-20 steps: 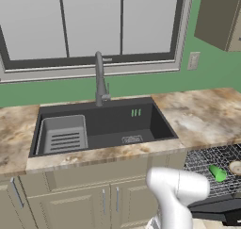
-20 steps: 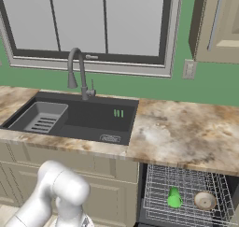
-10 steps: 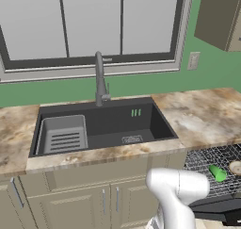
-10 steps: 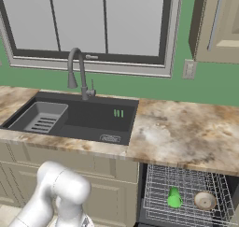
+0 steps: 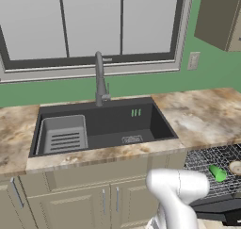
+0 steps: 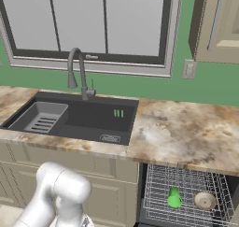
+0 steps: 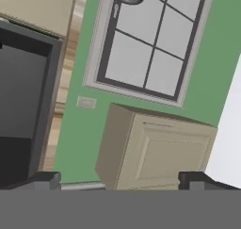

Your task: Pick up the cup and bowl from the counter, place them in the dishwasher, and close the dishwasher door.

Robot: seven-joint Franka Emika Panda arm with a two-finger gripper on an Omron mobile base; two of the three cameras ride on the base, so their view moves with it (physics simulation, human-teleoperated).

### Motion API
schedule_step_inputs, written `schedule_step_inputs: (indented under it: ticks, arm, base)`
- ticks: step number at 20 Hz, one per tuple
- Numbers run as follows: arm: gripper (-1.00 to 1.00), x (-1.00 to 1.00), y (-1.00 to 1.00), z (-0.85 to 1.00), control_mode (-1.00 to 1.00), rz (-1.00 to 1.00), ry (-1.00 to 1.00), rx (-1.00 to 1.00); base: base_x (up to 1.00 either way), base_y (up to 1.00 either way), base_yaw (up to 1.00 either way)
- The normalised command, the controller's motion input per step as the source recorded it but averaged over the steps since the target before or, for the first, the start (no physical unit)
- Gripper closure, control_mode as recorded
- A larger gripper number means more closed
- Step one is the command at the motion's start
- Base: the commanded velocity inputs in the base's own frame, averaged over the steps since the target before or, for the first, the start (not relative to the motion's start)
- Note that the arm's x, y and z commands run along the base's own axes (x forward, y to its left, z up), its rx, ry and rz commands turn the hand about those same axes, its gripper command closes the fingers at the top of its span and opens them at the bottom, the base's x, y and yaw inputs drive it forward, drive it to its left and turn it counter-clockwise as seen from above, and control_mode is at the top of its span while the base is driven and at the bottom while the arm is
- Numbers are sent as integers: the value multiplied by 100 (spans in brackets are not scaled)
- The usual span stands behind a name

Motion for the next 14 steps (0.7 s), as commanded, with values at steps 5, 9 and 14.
schedule_step_inputs:
  ticks: [5,9,14]
  arm:
    - [-100,0,-36,-36,-100,0,0,-10]
    - [-100,0,-27,-46,-100,0,0,-12]
    - [-100,0,-27,-54,-100,0,0,-11]
  base:
    - [0,0,0]
    - [0,0,0]
    - [0,0,0]
